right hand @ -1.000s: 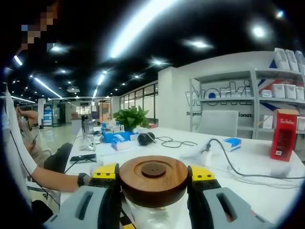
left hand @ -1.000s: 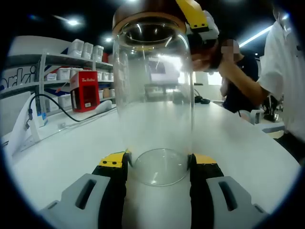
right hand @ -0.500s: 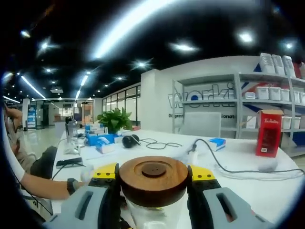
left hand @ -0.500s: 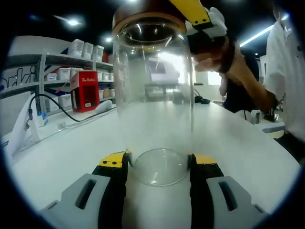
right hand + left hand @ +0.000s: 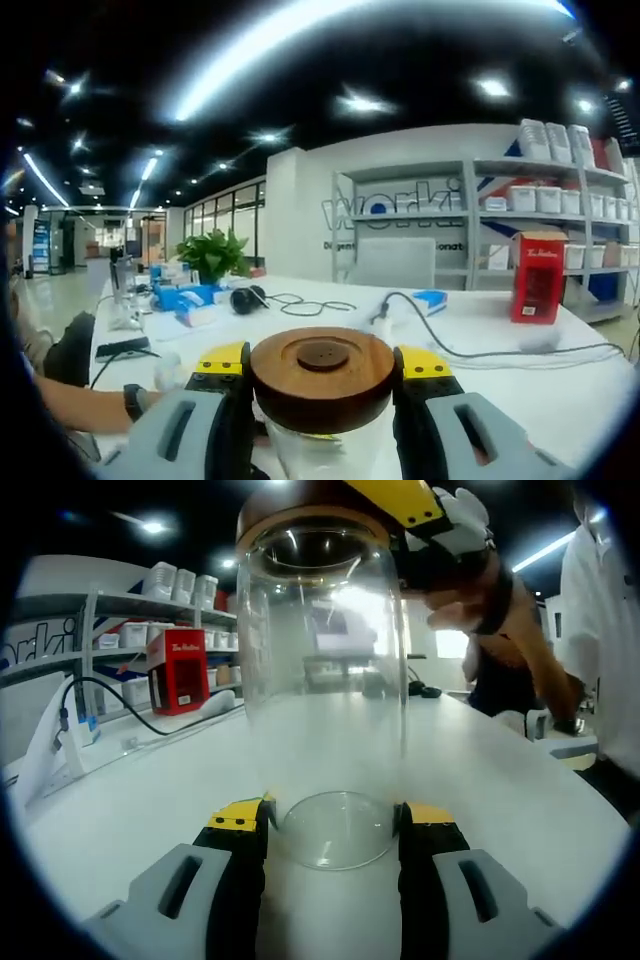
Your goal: Clamp the coffee can twist off the lid put the lid on the table pick up the lid cover the can tighten the lid
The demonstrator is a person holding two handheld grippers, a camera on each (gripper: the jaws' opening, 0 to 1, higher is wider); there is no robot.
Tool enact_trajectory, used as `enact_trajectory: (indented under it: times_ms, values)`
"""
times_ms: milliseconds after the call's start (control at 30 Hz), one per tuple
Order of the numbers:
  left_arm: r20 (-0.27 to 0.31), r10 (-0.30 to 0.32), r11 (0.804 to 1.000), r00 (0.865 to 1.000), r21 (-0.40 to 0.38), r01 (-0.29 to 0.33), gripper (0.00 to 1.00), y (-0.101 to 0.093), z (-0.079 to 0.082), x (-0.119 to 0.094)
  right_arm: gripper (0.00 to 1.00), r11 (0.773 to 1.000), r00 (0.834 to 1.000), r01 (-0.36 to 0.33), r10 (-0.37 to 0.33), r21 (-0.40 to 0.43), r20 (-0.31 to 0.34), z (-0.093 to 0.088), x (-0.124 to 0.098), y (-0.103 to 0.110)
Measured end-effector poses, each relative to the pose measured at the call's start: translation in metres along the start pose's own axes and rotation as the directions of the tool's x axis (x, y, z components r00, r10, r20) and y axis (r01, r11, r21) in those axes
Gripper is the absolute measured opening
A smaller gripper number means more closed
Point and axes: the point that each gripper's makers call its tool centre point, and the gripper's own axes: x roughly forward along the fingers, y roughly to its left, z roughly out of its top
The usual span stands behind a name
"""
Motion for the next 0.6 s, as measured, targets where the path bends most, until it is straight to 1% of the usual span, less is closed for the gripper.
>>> enact_trajectory:
  times_ms: [200, 367, 467, 600]
  values:
    - [0.000, -0.001, 1.000, 1.000, 0.000, 0.001, 0.43, -0.0001, 0.0000, -0.0001, 0.51, 0.997, 0.997, 0.082, -0.082, -0.008, 0.007, -0.0001, -0.0012, -0.0001]
    - [0.000, 0.000, 1.000, 1.000, 0.001, 0.000, 0.43, -0.0004, -0.0001, -0.0003, 0.51, 0.988, 0.987, 0.155, -0.154, -0.029, 0.037, 0.0004, -0.0013, -0.0016]
    - [0.000, 0.001, 1.000, 1.000, 0.001, -0.001, 0.43, -0.0007, -0.0001, -0.0005, 0.51, 0.984, 0.984, 0.174, -0.173, -0.025, 0.036, 0.0004, -0.0020, -0.0035]
    - [0.000, 0.001, 1.000, 1.000, 0.001, -0.001, 0.43, -0.0009, -0.0002, -0.0004, 0.51, 0.976, 0.976, 0.217, -0.216, -0.027, 0.033, 0.0005, -0.0017, -0.0035]
